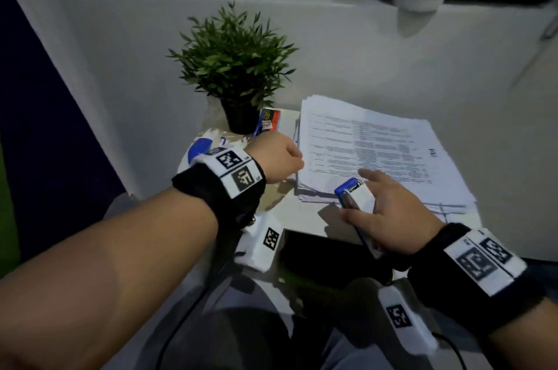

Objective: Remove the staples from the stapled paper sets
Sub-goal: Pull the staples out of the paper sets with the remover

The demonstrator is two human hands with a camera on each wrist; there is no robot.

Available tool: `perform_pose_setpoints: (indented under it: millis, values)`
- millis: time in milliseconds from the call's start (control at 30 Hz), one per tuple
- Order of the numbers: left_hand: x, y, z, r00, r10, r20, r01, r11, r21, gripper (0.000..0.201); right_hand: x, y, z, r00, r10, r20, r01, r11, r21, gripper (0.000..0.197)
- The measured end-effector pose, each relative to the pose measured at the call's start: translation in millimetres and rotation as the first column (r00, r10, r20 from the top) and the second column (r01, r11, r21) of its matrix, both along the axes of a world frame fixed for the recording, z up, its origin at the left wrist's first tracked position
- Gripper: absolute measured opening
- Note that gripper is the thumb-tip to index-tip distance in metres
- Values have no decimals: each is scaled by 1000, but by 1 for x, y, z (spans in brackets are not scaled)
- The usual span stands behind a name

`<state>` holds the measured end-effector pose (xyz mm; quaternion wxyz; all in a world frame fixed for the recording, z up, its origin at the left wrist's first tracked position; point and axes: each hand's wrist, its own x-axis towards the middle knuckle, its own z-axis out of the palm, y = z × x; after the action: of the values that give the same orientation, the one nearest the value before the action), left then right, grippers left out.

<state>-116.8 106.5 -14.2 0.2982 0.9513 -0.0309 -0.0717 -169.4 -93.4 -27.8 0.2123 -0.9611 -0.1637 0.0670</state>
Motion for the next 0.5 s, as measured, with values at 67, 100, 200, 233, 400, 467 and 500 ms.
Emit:
perform_pose_setpoints:
  millis: [67,100,200,233,400,467,500]
  values:
    - [8,-14,-9,997,-35,-69,49,977,209,26,2,-23,0,994,-63,-94,49,988,-146,60]
    - [10,-18,-12,995,-24,-99,49,965,256,25,3,-33,-2,986,-86,-142,54,975,-213,62]
    - [12,-28,-16,993,12,-119,33,928,370,27,1,-49,-11,980,-86,-180,6,915,-404,70]
    - [11,-31,-14,994,2,-108,45,902,430,30,2,-52,-14,983,-69,-170,-13,898,-440,68]
    - [1,-51,-3,995,-82,-60,102,771,628,26,6,-46,-17,982,-68,-174,-19,891,-453,56]
    - [-4,-58,-2,996,-84,-40,89,750,655,24,8,-45,-17,983,-63,-174,-30,874,-485,52]
    - [-5,-61,-2,996,-90,-25,84,744,663,26,9,-46,-17,983,-58,-175,-38,867,-497,51]
